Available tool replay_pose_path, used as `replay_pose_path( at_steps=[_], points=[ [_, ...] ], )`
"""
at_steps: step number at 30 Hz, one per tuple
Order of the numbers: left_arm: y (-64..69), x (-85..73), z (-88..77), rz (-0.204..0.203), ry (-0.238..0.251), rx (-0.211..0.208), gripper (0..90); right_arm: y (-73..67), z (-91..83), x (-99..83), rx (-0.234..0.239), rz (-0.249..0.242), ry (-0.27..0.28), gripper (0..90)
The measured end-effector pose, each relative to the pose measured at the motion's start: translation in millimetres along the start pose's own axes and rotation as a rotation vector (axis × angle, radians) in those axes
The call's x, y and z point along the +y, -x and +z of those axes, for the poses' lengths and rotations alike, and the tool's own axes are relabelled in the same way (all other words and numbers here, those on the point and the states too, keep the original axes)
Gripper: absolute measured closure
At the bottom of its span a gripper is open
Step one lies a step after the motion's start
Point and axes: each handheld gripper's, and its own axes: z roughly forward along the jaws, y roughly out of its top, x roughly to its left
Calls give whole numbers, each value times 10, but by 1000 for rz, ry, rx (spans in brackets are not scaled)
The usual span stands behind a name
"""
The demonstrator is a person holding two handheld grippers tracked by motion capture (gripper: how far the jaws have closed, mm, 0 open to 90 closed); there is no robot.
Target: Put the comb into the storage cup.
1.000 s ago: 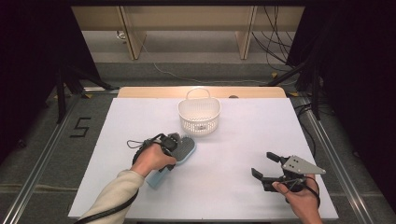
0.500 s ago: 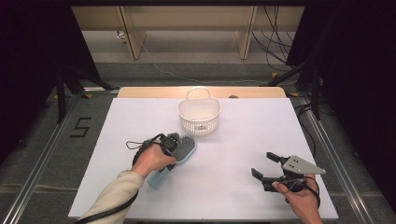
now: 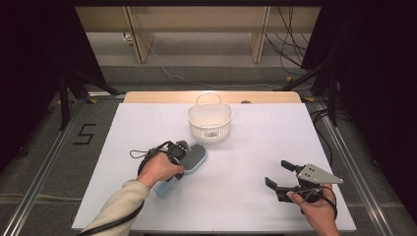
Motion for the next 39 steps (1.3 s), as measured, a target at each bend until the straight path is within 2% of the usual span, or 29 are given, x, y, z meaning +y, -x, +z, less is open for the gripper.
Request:
replay_pose_path(
  at_steps=[10,20,30,39],
  points=[
    [-34,-28,-8,5,18,-24,698,1,-3,-1,-1,2,2,154],
    [-33,-40,-44,20,43,-22,698,3,-7,-1,-5,1,2,154],
    [-18,-73,-124,36,100,-5,698,3,-10,2,-5,-2,4,154],
    [-16,-108,-173,27,146,3,698,5,-10,2,-3,-1,5,154]
  ],
)
